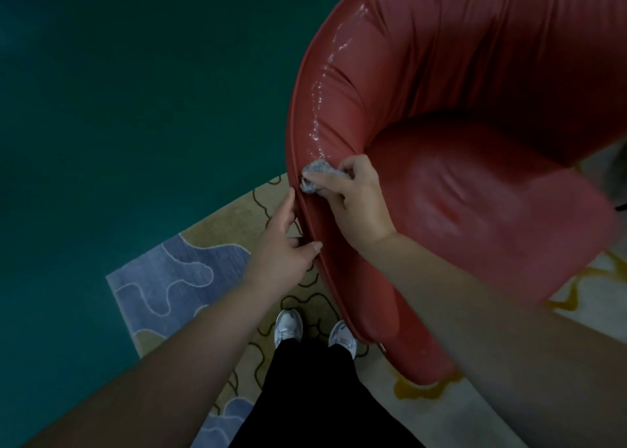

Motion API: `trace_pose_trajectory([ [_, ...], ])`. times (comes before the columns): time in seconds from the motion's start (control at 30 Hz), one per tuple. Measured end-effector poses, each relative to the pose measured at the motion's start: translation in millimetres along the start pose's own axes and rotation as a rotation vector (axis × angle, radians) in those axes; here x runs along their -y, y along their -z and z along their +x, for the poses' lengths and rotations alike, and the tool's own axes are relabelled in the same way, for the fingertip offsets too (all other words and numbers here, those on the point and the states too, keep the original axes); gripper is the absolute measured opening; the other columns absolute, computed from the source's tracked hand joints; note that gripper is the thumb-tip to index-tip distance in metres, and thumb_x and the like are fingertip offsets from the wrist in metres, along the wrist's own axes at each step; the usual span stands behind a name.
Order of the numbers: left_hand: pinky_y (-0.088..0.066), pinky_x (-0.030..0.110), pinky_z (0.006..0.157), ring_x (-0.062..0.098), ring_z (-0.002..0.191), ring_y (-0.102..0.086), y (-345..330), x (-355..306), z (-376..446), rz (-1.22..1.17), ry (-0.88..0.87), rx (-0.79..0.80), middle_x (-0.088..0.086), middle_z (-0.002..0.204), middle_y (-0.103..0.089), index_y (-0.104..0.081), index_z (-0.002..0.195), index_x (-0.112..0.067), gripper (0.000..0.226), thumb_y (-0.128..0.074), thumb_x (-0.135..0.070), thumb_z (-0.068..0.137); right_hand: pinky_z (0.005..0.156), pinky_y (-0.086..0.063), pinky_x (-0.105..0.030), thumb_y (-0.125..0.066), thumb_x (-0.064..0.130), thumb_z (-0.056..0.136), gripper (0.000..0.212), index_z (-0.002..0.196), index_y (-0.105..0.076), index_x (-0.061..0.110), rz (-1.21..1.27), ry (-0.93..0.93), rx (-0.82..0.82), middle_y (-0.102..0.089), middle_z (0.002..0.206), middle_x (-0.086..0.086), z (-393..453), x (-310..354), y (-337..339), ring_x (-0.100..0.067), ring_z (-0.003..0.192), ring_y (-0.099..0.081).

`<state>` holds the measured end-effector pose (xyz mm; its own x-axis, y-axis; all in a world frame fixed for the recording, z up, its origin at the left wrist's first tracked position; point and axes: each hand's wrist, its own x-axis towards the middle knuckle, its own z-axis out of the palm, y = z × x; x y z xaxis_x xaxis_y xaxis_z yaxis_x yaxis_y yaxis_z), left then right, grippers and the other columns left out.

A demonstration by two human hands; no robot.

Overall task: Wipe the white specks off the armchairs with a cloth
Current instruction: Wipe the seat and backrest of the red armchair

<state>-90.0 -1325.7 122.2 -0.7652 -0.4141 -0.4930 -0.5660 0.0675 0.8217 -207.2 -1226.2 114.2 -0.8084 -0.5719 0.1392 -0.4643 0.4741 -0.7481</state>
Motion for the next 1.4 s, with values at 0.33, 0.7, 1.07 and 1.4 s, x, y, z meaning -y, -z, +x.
trace_pose_trajectory([
  [0.33, -0.031, 0.006, 0.092, -0.011, 0.128, -0.037, -10.1, -4.5, 16.7, 0.071, -0.099, -0.176, -0.024, 0.148, -0.034, -0.017, 0.15, -0.044, 0.071, -0.057, -0.031, 0.093, 0.088, -0.048, -0.039, -0.065, 0.006, 0.088, 0.037, 0.111, -0.067, 0.036, 0.067, -0.083, -0.045, -0.042, 0.102, -0.001, -35.1, -20.4, 9.9, -0.025, 0.097, -0.049],
  [0.7, -0.03, 0.02, 0.093, 0.017, 0.131, -0.042, -49.1, -17.1, 49.0, 0.178, -0.084, -0.547, -0.004, 0.153, -0.036, -0.016, 0.152, -0.036, 0.052, -0.03, -0.029, 0.102, 0.091, -0.048, -0.03, -0.064, 0.007, 0.088, 0.041, 0.115, -0.064, 0.038, 0.166, -0.074, -0.08, -0.045, 0.102, -0.003, 8.5, -29.8, 4.6, -0.022, 0.095, -0.051],
  [1.07, -0.04, 0.027, 0.069, 0.026, 0.085, -0.062, -49.5, -17.3, 50.3, 0.269, -0.088, -0.553, 0.009, 0.124, -0.062, -0.012, 0.151, -0.039, 0.055, -0.031, -0.026, 0.1, 0.086, -0.046, -0.037, -0.068, 0.008, 0.086, 0.035, 0.111, -0.07, 0.033, -0.01, 0.059, -0.038, -0.047, 0.102, -0.006, 69.0, -17.9, -2.5, -0.023, 0.094, -0.045],
  [1.4, -0.046, 0.03, 0.079, 0.029, 0.098, -0.063, -48.5, -20.0, 48.7, 0.271, -0.102, -0.544, 0.006, 0.139, -0.053, -0.01, 0.146, -0.046, 0.059, -0.033, -0.02, 0.098, 0.082, -0.047, -0.045, -0.065, 0.01, 0.088, 0.036, 0.112, -0.07, 0.036, -0.114, 0.088, 0.013, -0.047, 0.103, -0.006, 69.1, -14.5, -4.8, -0.023, 0.092, -0.042],
])
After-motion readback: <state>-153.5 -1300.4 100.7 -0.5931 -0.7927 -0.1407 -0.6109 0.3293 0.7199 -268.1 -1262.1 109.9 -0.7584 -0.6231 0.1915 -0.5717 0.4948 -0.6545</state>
